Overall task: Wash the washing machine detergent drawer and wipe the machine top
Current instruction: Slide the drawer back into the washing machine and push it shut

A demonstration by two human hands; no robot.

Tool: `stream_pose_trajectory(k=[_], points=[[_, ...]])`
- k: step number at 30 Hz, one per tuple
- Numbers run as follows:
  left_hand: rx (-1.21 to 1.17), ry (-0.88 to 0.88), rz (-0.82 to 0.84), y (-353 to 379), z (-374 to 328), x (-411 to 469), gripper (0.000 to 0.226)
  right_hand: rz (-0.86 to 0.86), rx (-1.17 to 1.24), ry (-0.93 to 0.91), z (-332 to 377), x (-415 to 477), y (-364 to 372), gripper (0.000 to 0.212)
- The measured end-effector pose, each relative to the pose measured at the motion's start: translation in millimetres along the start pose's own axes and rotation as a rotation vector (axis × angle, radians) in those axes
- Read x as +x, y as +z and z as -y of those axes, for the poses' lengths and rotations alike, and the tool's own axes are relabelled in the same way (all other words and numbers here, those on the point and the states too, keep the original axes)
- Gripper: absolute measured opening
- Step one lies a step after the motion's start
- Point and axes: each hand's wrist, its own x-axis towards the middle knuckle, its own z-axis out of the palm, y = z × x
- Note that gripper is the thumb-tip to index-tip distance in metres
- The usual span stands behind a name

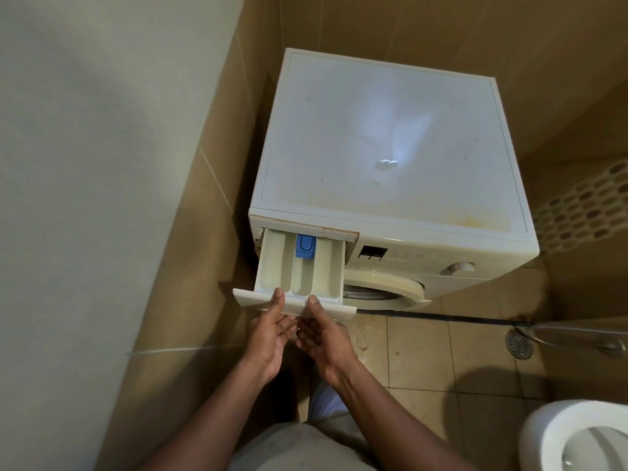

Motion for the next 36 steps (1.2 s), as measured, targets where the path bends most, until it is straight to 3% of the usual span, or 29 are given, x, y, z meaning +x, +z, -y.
stream_pose_trajectory(k=[10,16,20,24,31,36], points=[[-0.010,-0.020,-0.012,0,-2,8,0.056,0.011,0.009,0.019,4,9,-5,0.055],[-0.059,0.015,-0.032,17,-9,14,0.038,-0.001,0.048,-0.016,15,19,6,0.051],[-0.011,0.028,-0.012,36,-35,39,0.048,-0.045,-0.018,0.031,44,44,21,0.064],[0.020,0.013,0.067,49,-63,67,0.054,-0.036,-0.018,-0.008,77,65,31,0.054],[0.085,0.006,0.106,68,-84,90,0.077,-0.072,-0.098,-0.042,104,84,40,0.075],[0.392,0.160,-0.024,69,-74,81,0.061,-0.306,-0.440,-0.205,91,79,48,0.091]])
